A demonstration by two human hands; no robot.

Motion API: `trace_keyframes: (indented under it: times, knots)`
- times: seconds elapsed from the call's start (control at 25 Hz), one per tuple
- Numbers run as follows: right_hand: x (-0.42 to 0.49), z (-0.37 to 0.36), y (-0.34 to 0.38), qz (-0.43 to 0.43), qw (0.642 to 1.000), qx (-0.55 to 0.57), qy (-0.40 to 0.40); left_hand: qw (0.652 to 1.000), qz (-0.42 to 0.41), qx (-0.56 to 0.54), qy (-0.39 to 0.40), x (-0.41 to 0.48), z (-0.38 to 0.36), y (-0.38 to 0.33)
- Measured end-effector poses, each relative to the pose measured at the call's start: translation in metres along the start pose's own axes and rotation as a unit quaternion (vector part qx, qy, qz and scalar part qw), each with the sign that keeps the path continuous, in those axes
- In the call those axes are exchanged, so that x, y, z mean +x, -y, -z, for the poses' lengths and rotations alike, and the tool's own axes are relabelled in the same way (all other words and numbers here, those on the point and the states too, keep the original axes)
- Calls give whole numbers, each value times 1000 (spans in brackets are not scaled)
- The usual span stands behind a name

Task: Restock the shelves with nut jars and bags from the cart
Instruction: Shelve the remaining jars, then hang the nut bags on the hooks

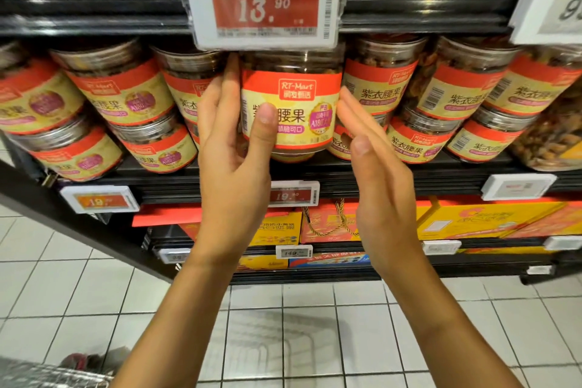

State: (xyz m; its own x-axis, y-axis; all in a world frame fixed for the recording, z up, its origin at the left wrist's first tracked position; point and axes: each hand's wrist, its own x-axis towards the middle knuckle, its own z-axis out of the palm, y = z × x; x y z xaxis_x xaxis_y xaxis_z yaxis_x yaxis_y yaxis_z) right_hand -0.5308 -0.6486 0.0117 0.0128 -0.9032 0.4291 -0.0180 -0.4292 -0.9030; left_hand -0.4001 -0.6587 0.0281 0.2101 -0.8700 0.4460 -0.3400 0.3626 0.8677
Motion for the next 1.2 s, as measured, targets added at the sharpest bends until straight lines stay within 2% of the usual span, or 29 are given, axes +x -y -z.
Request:
trace_keyframes:
  times: [0.16, 0.32, 0.48, 0.6, 0.68, 0.84, 0.92, 1.04, 1.12, 1.2]
  knots:
    - [-1, -8, 4, 9, 998, 64, 24, 999, -10, -39, 8, -7, -1, 2]
    - [-11, -10, 1, 38, 995, 91, 3, 994, -20, -103, 2, -14, -1, 8]
    - [-8, -9, -3, 72, 995, 64, 18, 991, -40, -127, -3, -14, -5, 13]
    - [-1, -8, -8, 105, 994, 39, 16, 993, -78, -89, -20, -9, -10, 21]
    - [8, -7, -14, 110, 994, 25, 9, 996, -72, -48, -14, -5, -14, 23]
    - [25, -2, -28, 48, 994, -99, -12, 985, -88, 146, 4, -4, -19, 35]
    - [23, -2, -33, 20, 990, -134, -30, 984, -97, 146, 0, -9, -16, 39]
    - [12, -7, -31, 79, 981, -153, -85, 976, -166, 140, -6, -20, -10, 46]
    - [12, -10, -29, 103, 975, -179, -84, 976, -148, 159, 26, -22, -10, 48]
    - [18, -12, -29, 80, 975, -196, -74, 979, -100, 172, 47, -15, -14, 47]
